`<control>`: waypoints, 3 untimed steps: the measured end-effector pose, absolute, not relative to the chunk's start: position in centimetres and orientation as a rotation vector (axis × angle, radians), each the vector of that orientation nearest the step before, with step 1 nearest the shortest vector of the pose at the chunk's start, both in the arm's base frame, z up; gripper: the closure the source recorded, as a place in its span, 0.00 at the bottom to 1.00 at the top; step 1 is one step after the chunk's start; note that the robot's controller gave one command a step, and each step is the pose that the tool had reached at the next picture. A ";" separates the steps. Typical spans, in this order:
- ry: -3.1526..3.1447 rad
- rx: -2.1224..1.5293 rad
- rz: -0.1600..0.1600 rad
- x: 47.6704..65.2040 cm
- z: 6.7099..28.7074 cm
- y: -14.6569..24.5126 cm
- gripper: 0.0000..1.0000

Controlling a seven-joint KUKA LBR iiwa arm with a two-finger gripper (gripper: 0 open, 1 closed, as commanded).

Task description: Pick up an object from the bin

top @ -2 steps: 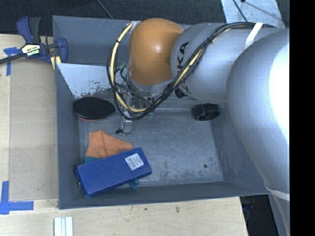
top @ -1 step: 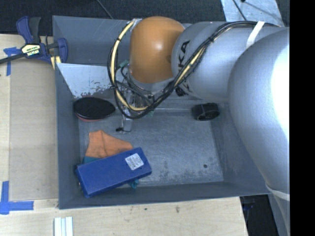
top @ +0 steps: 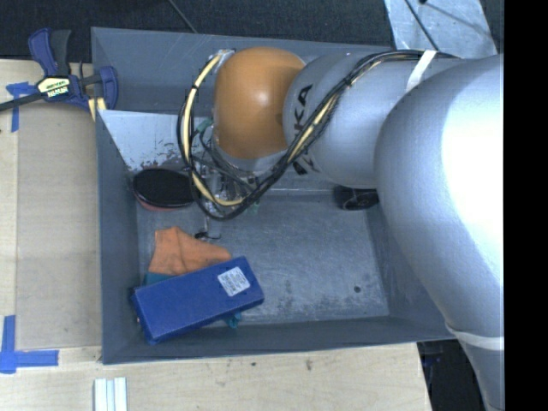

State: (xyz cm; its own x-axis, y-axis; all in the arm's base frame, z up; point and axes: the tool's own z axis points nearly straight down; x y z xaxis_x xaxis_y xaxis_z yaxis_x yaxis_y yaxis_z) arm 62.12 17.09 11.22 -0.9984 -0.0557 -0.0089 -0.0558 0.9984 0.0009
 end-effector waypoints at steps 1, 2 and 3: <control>3.134 -0.162 -0.002 61.6 7.7 20.3 0.00; 3.125 -0.338 -0.010 61.6 7.1 21.5 0.00; 3.075 -0.622 0.002 58.2 7.1 20.0 1.00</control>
Offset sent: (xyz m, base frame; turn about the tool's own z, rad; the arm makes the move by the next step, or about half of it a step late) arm -0.0029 0.0536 -0.0272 -0.2468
